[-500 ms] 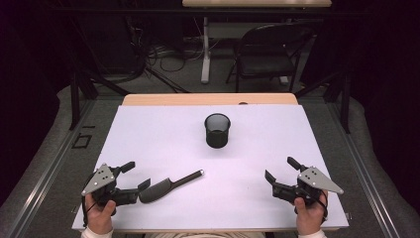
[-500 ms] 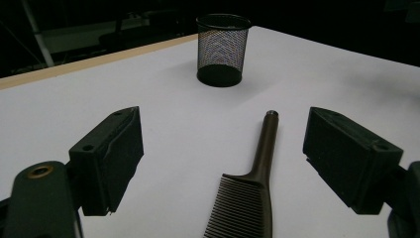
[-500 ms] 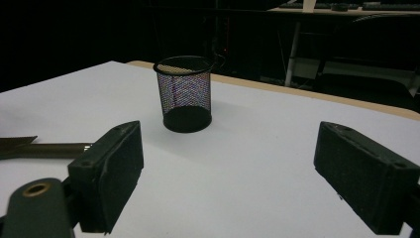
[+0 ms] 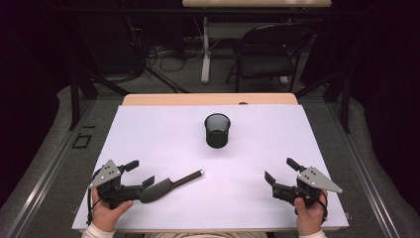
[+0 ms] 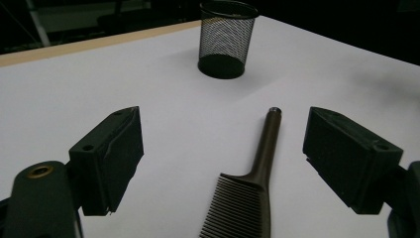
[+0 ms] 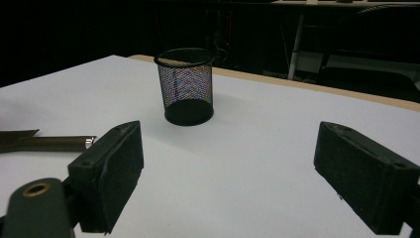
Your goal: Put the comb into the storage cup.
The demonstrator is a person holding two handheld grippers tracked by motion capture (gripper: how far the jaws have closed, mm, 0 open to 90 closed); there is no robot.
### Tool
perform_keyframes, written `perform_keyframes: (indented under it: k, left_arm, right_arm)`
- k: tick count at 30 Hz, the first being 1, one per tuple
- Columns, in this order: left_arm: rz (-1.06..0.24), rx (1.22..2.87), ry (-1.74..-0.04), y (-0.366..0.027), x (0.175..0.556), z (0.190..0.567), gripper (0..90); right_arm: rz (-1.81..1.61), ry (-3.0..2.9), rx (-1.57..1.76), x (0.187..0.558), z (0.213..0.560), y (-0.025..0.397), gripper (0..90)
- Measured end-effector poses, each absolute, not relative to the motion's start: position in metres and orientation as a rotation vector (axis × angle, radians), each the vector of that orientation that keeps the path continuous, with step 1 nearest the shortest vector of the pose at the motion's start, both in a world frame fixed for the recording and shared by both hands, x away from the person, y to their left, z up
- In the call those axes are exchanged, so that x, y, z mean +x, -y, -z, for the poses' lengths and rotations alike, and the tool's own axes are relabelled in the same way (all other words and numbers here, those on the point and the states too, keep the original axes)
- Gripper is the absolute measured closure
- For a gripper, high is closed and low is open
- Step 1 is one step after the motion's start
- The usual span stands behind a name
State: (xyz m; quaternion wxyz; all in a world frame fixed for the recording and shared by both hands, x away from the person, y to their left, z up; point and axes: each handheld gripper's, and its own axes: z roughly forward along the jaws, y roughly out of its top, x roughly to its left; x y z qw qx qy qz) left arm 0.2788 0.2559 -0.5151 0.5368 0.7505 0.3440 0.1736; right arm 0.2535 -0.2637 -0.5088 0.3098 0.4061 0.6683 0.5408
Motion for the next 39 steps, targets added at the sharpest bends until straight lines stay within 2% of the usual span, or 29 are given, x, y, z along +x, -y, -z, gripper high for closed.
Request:
perform_keyframes:
  k: [5,8,10,13,17,26,27,32,39]
  left_arm:
    - [-0.430,1.818,-0.795,-0.248,0.274,0.511,21.7]
    - [-0.422,1.834,-0.788,-0.244,0.272,0.510,22.2]
    - [-0.402,1.837,-0.769,-0.241,0.271,0.509,28.9]
    - [-0.396,1.844,-0.752,-0.236,0.269,0.507,31.8]
    - [-0.353,1.839,-0.774,-0.229,0.272,0.507,40.6]
    - [-0.358,1.857,-0.818,-0.225,0.278,0.506,43.5]
    - [-0.321,1.856,-0.837,-0.224,0.280,0.504,44.6]
    - [-0.305,1.845,-0.913,-0.219,0.285,0.502,44.9]
    - [-0.326,1.873,-0.949,-0.199,0.295,0.501,51.2]
  right_arm:
    - [-1.425,-1.777,1.062,0.254,0.509,0.262,12.2]
    - [-1.420,-1.783,1.054,0.254,0.509,0.260,12.5]
    - [-1.419,-1.792,1.050,0.253,0.510,0.258,12.7]
    - [-1.415,-1.791,1.042,0.251,0.509,0.258,12.9]
    - [-1.420,-1.784,1.046,0.249,0.508,0.256,13.4]
    - [-1.412,-1.798,1.050,0.252,0.510,0.255,14.0]
    - [-1.413,-1.798,1.052,0.252,0.510,0.256,14.0]
    - [-1.415,-1.797,1.055,0.252,0.510,0.256,14.1]
    - [-1.411,-1.808,1.054,0.252,0.510,0.256,14.3]
